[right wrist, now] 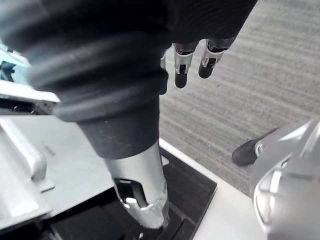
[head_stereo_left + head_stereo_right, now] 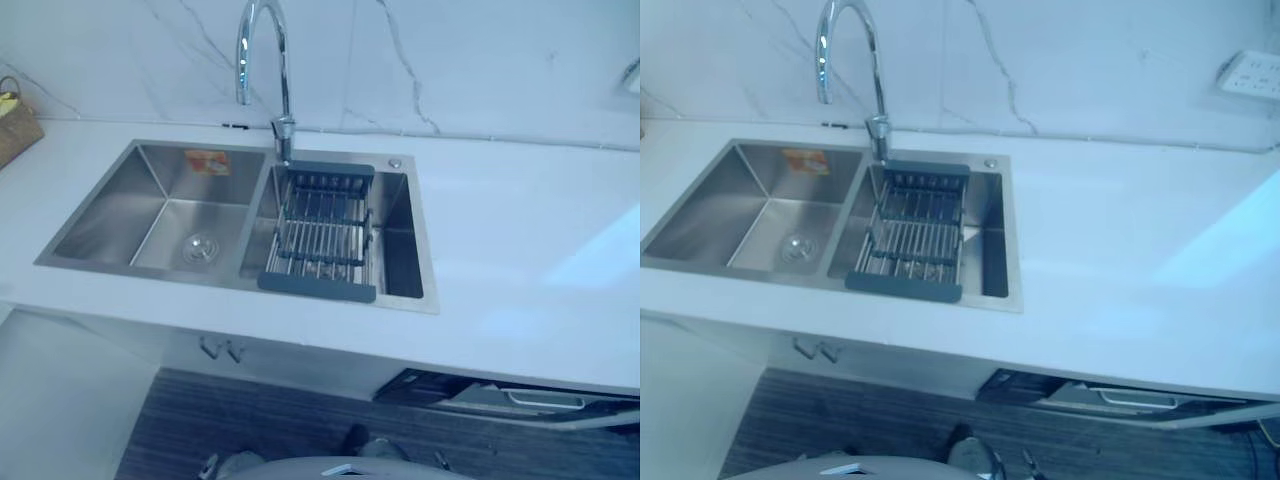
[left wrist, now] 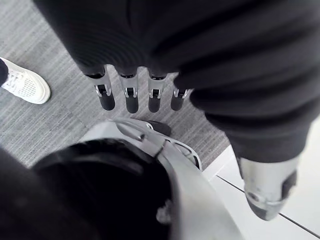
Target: Walk over to the sink, pick up the cup, carry it to the dishwasher, place the cup inside the dishwasher, then close the dishwasher door
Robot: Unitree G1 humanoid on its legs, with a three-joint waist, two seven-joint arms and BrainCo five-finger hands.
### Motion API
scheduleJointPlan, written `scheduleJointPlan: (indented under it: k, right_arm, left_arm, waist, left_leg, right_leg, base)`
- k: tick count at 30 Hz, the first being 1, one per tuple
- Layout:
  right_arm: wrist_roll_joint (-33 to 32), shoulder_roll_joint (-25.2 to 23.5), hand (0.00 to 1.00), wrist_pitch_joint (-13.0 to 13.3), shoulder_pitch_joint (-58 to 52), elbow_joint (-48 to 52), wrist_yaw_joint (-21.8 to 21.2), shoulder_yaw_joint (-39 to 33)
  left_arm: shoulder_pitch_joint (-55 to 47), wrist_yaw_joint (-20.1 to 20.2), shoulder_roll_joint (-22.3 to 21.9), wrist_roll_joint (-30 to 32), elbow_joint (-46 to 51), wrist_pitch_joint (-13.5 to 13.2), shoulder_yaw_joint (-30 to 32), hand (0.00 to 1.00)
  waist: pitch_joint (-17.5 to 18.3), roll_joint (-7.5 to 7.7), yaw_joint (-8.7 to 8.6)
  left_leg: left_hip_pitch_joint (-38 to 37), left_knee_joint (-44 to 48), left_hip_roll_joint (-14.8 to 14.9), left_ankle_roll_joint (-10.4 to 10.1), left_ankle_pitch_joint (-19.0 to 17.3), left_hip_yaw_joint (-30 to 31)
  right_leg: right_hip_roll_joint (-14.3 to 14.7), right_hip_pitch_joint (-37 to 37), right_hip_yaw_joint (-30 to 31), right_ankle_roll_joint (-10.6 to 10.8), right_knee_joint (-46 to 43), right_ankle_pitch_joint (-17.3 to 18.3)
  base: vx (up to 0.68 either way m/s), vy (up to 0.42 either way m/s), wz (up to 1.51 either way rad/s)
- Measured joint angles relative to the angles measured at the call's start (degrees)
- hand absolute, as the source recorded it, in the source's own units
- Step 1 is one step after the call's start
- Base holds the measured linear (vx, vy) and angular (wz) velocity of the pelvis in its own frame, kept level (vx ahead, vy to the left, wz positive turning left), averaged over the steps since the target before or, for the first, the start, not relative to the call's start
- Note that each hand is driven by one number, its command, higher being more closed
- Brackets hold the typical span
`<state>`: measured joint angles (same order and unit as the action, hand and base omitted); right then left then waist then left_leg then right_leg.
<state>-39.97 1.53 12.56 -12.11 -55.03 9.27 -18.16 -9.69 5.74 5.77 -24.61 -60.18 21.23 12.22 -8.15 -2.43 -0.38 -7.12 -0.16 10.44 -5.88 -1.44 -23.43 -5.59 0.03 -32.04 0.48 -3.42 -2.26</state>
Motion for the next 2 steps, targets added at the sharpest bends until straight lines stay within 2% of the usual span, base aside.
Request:
scheduleJointPlan:
  k: [2]
  right_arm:
    - [0.9,0.1,0.0,-0.4,1.3,0.0,-2.7,0.1]
  left_arm:
    - [0.0,0.8,0.6,-1.6,0.7,0.9,-1.3,0.0]
  waist:
    - [-0.1,0.21,-0.01]
  left_leg:
    - [0.0,-0.1,-0.5,-0.2,0.2,0.0]
  right_leg:
    - [0.0,0.6,0.1,0.1,1.8,-1.3]
  base:
    - [0.01,0.068,-0.03]
